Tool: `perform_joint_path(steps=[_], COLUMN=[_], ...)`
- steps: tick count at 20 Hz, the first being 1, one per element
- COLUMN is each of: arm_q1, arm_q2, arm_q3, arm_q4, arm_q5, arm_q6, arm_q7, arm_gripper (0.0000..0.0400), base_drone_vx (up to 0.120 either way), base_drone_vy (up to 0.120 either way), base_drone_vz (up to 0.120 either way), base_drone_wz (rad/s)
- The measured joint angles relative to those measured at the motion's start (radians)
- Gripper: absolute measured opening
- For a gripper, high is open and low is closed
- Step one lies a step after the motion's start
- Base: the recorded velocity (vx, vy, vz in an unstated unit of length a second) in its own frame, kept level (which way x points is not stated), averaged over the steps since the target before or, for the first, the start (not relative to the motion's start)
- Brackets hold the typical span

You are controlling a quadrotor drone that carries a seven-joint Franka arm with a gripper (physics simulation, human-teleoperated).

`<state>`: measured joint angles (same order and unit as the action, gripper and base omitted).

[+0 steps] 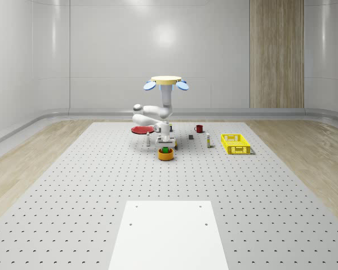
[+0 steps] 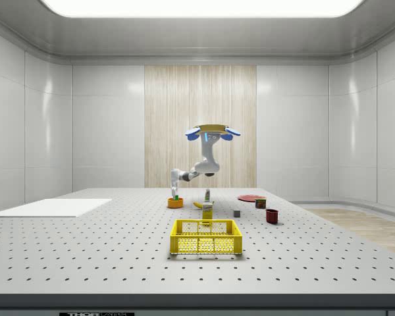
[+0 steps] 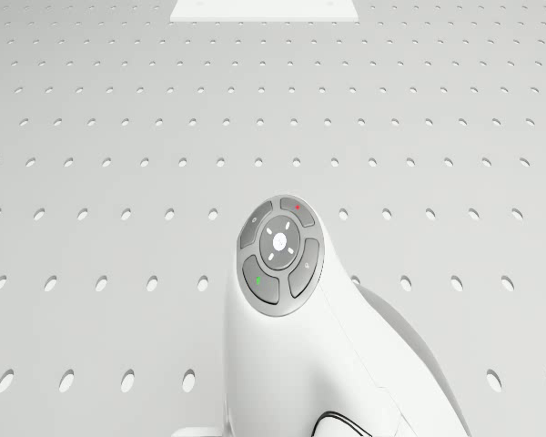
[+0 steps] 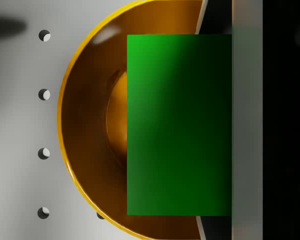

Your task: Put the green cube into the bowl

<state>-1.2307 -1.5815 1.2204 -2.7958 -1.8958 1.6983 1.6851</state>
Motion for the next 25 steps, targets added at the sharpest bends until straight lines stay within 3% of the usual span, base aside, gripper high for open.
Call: perform_joint_path(steps=[6,10,14,25], arm_q1=[-0.020,-0.023,-0.014,0.015], arm_q2=[0.013,0.023,0.027,0.033], arm_q3=[-0.083,-0.106,-0.085,0.011], arm_q4=[0.032,0.042,0.031,-0.007], arm_q5=[-0.079,-0.103,-0.086,-0.002], arm_q6=[0.026,0.029,0.013,-0.037], arm_q7=[0.000,0.001,0.000,-0.004], arm_gripper=[0.0250,0.0340,0.0378,0.0399], base_drone_vx=[0.000,0.000,0.000,0.000], base_drone_vy=[0.000,0.000,0.000,0.000], base_drone_vz=[0.000,0.000,0.000,0.000], base_drone_wz=[0.000,0.000,0.000,0.000])
